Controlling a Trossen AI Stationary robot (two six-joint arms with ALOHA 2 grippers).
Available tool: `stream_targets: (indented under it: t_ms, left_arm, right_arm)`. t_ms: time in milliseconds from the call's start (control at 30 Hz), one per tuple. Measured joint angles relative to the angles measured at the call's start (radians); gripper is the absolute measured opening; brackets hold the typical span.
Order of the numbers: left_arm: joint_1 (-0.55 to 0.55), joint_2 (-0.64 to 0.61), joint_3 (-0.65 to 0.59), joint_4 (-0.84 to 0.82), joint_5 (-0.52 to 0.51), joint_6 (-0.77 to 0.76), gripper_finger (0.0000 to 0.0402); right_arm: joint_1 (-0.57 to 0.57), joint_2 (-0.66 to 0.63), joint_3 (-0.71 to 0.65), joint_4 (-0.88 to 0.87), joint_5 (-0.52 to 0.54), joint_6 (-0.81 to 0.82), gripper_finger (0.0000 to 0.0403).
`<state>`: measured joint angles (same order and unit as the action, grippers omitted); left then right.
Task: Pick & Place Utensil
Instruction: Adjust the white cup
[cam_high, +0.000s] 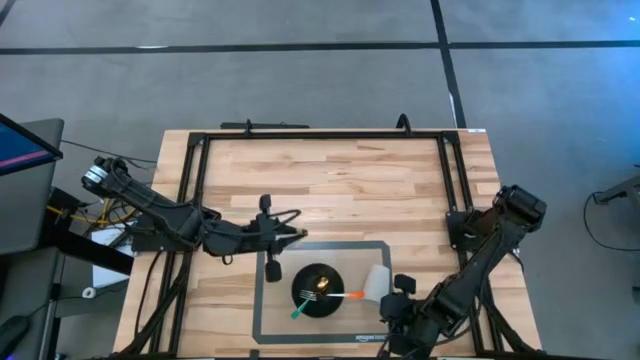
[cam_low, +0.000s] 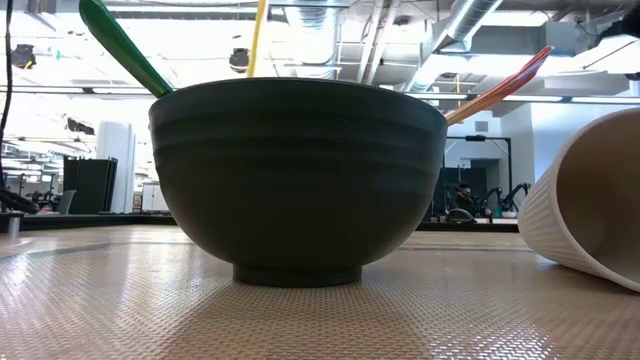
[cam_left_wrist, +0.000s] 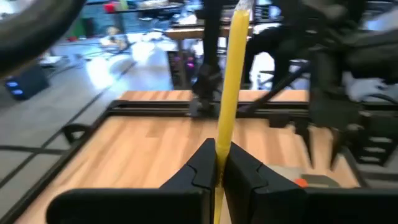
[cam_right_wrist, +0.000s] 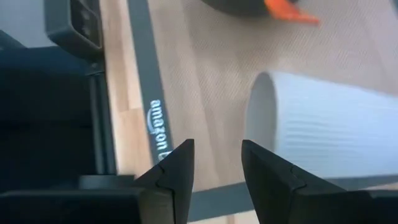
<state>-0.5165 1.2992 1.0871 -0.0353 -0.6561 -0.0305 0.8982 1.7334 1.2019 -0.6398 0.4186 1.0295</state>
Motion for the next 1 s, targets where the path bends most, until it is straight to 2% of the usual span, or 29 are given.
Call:
stream_targets:
  t_ms: [333, 667, 900, 1000]
  left_arm:
    - [0.001, -0.026, -0.031, 0.006, -0.032, -0.012, 0.0017]
    - [0.001, -0.026, -0.031, 0.006, -0.032, -0.012, 0.0017]
    - [0.001, -0.026, -0.031, 0.006, -0.032, -0.012, 0.0017]
    - [0.001, -0.026, -0.031, 0.007, -0.027, -0.012, 0.0017]
  right_arm:
    - [-0.032, 0.020, 0.053, -0.176, 0.049, -0.015, 0.0127]
    - [-0.029, 0.022, 0.050, -0.163, 0.081, -0.014, 0.0127]
    - [-0.028, 0.024, -0.014, -0.131, 0.083, -0.008, 0.0127]
    - [-0.028, 0.023, -0.015, -0.133, 0.118, -0.011, 0.0127]
